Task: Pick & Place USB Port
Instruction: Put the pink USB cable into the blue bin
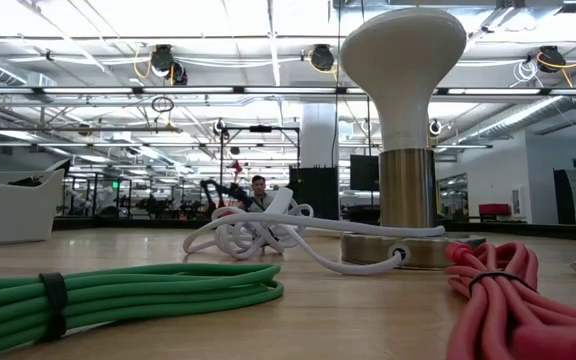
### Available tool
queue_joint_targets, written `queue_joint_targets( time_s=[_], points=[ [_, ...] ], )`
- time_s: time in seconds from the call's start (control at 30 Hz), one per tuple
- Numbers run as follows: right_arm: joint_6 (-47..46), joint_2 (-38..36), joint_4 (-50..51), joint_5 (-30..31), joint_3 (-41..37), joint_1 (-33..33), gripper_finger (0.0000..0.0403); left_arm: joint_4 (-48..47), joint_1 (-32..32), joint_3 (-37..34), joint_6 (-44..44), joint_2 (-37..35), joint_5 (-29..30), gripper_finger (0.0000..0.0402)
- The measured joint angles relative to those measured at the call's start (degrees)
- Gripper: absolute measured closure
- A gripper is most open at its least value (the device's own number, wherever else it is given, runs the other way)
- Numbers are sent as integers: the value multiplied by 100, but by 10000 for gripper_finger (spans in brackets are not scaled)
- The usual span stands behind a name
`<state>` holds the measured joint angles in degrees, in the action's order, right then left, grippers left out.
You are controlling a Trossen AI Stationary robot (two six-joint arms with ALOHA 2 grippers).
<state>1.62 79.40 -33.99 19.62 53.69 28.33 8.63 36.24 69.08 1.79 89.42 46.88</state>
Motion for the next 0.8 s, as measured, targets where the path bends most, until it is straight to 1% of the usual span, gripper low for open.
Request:
queue_joint_targets(
  time_s=[0.17, 0.37, 0.6, 0.73, 0.8],
  points=[
    [-52, -2, -50, -13, 0, -18, 149, 18, -60, 0, 45, 34, -137, 398],
    [-52, -2, -91, -17, 0, -16, 149, 134, -296, 0, 83, 34, -570, 398],
    [-22, -2, -93, -17, 0, -18, 149, 409, -648, 2, 40, 128, -1232, 398],
    [-1, -2, -80, -17, 0, -18, 149, 540, -834, 5, 89, 223, -1707, 398],
    [1, -2, -58, -11, 0, -18, 154, 519, -869, 7, 84, 285, -1778, 398]
  ],
)
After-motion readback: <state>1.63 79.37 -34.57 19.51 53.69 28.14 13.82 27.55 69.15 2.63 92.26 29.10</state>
